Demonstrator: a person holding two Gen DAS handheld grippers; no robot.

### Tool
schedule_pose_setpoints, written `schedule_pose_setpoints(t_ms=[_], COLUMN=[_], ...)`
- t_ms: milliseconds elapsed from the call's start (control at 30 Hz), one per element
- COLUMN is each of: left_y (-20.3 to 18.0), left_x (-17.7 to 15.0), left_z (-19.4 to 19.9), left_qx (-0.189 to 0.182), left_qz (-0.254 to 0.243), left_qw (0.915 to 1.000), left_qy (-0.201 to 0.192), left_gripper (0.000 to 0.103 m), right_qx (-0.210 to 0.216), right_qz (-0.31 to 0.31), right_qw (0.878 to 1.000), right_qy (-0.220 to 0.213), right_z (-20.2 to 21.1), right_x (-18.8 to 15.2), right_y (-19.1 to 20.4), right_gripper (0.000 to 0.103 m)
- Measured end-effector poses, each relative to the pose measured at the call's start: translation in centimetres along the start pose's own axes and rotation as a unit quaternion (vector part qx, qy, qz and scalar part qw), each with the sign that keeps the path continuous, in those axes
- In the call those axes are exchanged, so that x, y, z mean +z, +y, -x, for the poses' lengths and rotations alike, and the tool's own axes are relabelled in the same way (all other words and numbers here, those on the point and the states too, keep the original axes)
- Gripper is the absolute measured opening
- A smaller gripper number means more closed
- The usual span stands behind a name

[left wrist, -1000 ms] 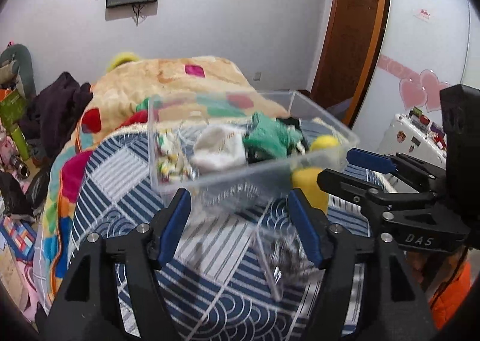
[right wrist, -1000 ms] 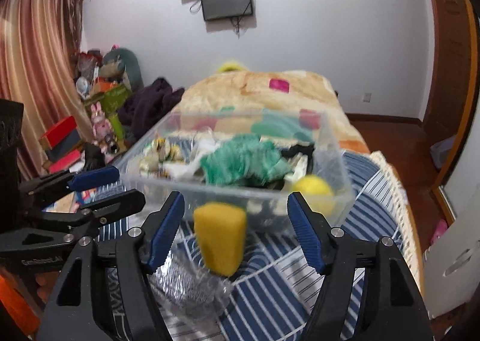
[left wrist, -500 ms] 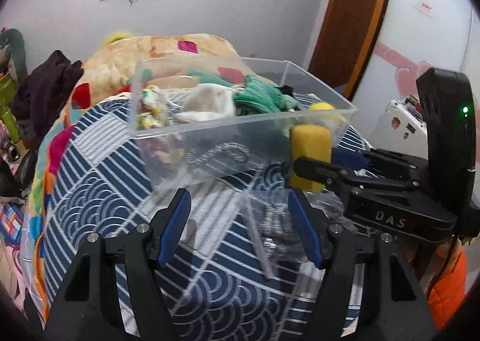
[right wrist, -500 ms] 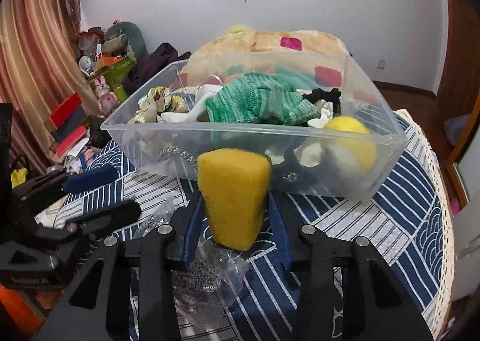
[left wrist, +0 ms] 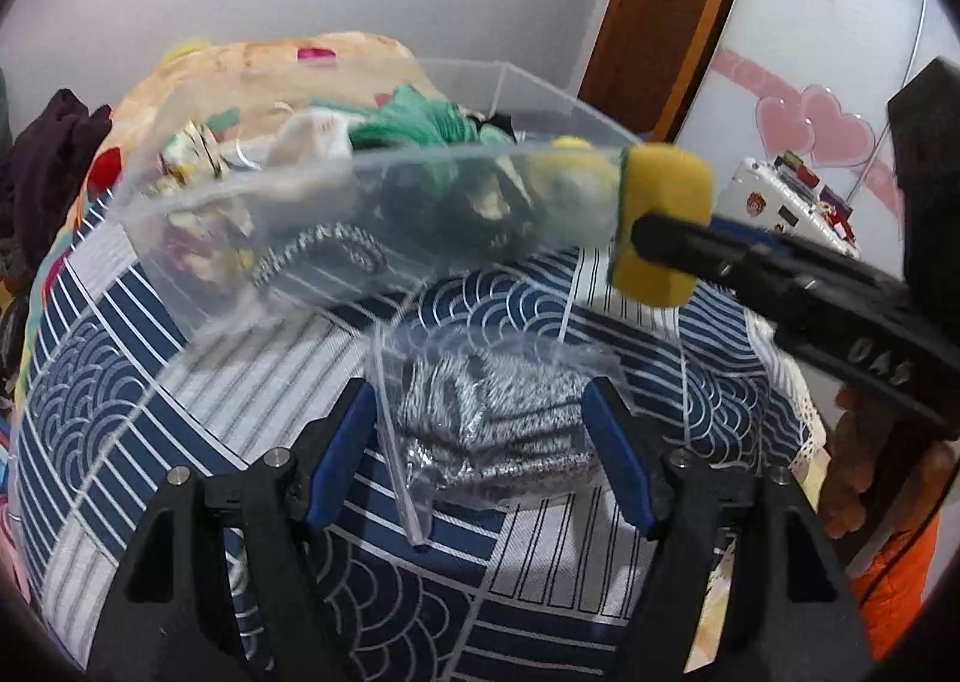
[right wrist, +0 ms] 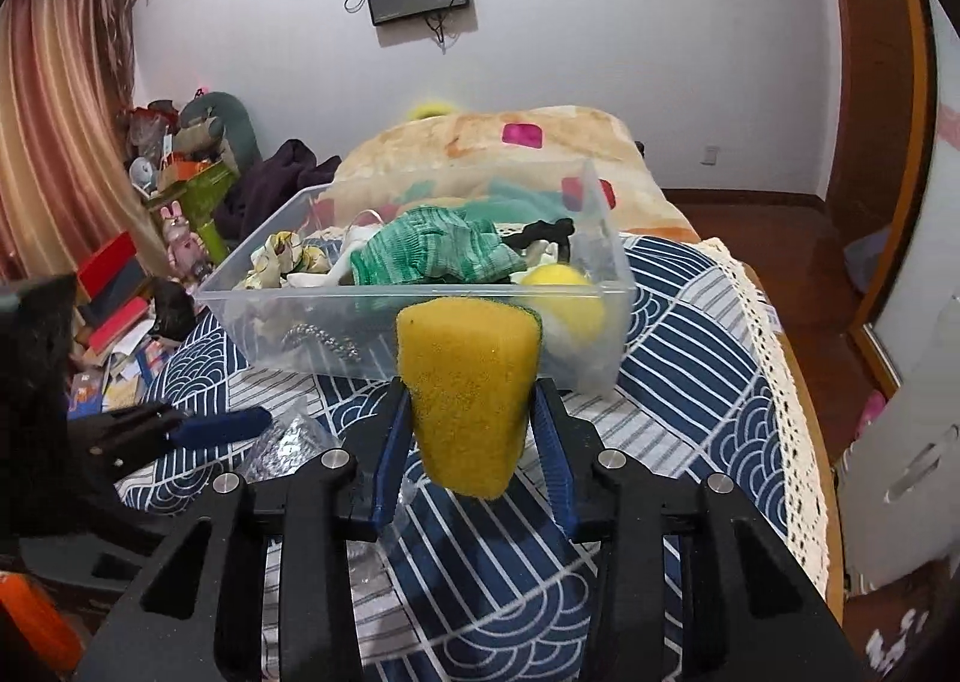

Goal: Organize soft objects
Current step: 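Put the silver bag in with the left gripper while the right gripper puts the yellow sponge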

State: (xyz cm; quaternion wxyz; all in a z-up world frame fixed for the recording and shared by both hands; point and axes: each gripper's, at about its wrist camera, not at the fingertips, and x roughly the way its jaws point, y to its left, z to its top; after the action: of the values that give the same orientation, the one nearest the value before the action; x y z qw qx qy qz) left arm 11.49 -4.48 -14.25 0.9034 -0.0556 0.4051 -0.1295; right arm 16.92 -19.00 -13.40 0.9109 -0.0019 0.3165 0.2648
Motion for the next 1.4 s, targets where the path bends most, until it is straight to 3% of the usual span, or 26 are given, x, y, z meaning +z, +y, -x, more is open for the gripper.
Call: schedule_pose_setpoints(t_ms=[133,233,333,467,667,1000,1167,1400], left_y=[-0.2,-0.4,-0.6,-0.1,1.2,3.3,4.2,5.4], left_x=[-0.4,-0.5,-0.4,0.0,1.4,5.9,7.7,8.6], left_z=[-0.3,-0.2,-0.1,0.9,3.1,7.2,6.7,3.5], left_qx=[0.000,-0.011,-0.009,-0.008,-0.002,0.032,0.051,0.088], left_qz=[-0.005,-0.008,-0.009,-0.007,0.004,0.016,0.033,0.042], left_qw=[1.0000,0.9999,0.9999,0.9997,0.9988,0.9905,0.9865,0.9855], left_qy=[0.001,0.001,-0.008,-0.020,-0.049,-0.132,-0.152,-0.139], left_gripper=[0.071,0.053,0.042,0.036,0.036,0.036,0.036,0.036], right_qx=[0.001,0.003,0.003,0.004,0.002,-0.003,0.005,0.017], right_qz=[0.001,0.003,0.006,0.006,0.012,0.034,0.037,0.030], right_qw=[1.000,1.000,1.000,1.000,1.000,0.998,0.997,0.998], right_qy=[0.001,0.004,0.004,0.002,-0.009,-0.056,-0.068,-0.050], right_z=[0.0,0.0,-0.1,0.1,0.6,1.5,0.5,-2.5], right_x=[-0.1,-0.3,-0.3,-0.2,0.5,4.2,5.6,6.2], right_y=[0.0,0.3,0.5,0.5,0.9,1.7,2.5,2.9], right_gripper=[0.037,0.037,0.037,0.037,0.037,0.037,0.037,0.037])
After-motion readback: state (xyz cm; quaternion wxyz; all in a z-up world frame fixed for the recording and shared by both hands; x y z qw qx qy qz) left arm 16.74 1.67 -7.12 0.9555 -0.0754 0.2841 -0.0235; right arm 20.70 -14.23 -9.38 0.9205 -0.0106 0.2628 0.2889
